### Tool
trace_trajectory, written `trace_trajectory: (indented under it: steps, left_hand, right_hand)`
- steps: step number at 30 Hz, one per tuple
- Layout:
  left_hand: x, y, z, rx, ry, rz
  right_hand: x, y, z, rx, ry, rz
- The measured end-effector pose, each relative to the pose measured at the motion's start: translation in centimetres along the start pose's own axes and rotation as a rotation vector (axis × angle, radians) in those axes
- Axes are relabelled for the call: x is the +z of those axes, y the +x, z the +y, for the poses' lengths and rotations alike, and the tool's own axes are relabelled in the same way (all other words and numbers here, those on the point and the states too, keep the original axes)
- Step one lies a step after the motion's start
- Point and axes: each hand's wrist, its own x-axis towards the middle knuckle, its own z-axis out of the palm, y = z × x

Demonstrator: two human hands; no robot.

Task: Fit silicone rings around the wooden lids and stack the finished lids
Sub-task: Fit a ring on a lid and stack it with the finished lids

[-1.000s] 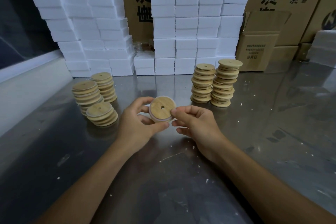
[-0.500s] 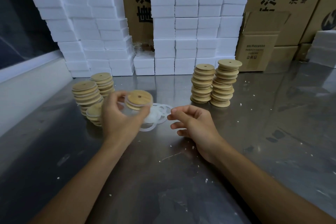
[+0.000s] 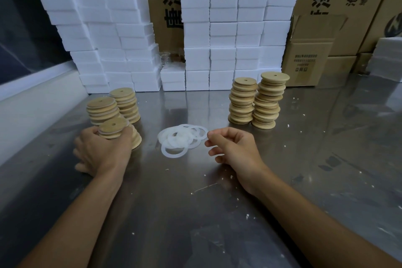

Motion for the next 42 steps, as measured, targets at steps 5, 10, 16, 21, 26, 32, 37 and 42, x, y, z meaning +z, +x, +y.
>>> trace_trajectory:
  steps: [5,10,16,21,26,32,37,42]
  left_hand:
    - [0.1,-0.2,0.2,0.005,-0.003,-0.037]
    - [0.3,-0.3,0.1,0.027,0.011,-0.062]
    - [0.1,-0.9,0.5,0.044,0.011,-0.052]
    - [-0.5,-2.4,1.4,0.256,0.039,0.070]
    - [0.1,-4.7,2.1,0.613,-0.037,-0.095]
    - [0.5,-5.8,2.3,0.774,-0.127,-0.288]
    - [0.8,-5.6,2.2,0.718,-0.156,-0.319]
    - [1.3,-5.3,1.9,0.698,-0.142,-0.356]
  right_hand:
    - [-0.1,0.1,0.2,-0.021,-0.010,0.000]
    - [-0.1,0.4,0.6,-0.231,-0.162,0.075]
    - [-1.2,1.1,0.9,-0.558,-0.378,0.349]
    - [-3.5,3.0,0.7,-0.633,-0.390,0.654]
    - [-5.0,5.1,0.5,-0.598,-0.474,0.827]
    - [-6.5,8.0,0.2,-0.639,-0.624,0.833]
    - [-8.0,10.5,0.4,-0.655,-0.641,0.838]
    - [-9.1,12.5,0.5,-0.675,-0.670,0.815]
